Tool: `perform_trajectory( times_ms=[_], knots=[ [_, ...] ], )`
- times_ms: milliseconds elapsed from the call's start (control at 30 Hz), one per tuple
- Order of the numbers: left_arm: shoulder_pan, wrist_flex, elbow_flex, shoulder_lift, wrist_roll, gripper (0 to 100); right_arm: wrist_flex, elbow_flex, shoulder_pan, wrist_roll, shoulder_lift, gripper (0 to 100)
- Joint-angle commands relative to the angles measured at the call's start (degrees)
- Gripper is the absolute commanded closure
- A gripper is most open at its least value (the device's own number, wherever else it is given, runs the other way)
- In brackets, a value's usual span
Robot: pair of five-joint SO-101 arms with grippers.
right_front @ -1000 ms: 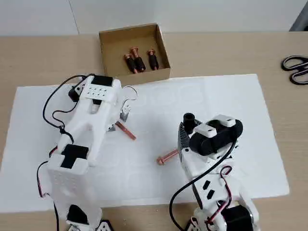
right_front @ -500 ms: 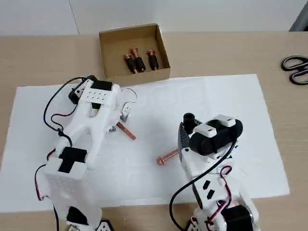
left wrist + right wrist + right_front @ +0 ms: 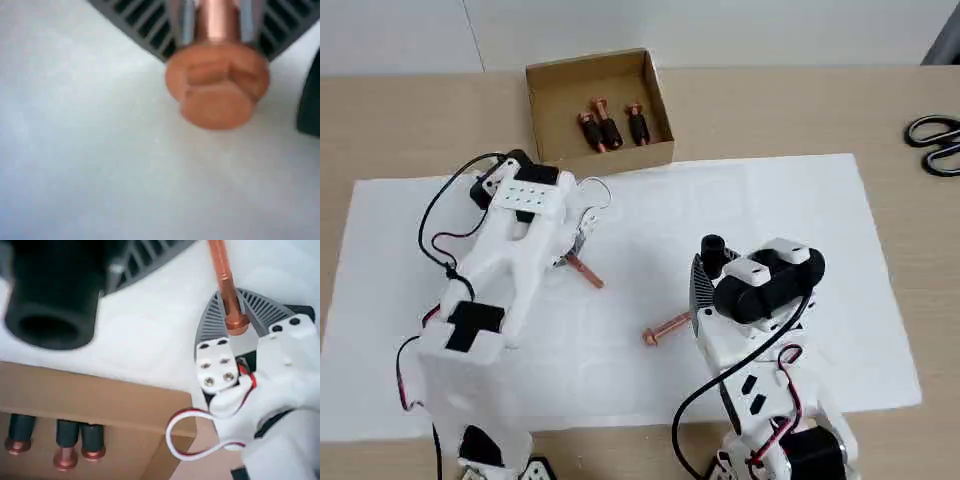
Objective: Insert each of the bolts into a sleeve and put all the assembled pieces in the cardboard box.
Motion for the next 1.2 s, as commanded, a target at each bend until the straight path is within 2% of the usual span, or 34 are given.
perform_trajectory(
  times_ms=[0,267,400,967,1167],
  knots=[
    [-0.4,6.9,-7.8,-1.0,0.1,99,-0.2,-0.6,0.7,0.4,-0.6,99.5],
    [-0.3,22.9,-29.0,-1.0,0.0,99,-0.2,-0.6,0.7,0.4,-0.6,99.5],
    [-0.3,22.9,-30.5,-1.0,-1.9,99,-0.2,-0.6,0.7,0.4,-0.6,99.5],
    [-0.2,23.0,-30.3,-2.3,-2.0,99,-0.2,-0.4,0.7,0.4,-0.6,99.5],
    [2.4,23.1,-30.1,-16.3,-11.4,99,-0.3,-0.4,0.3,0.4,-0.6,99.5]
  ],
)
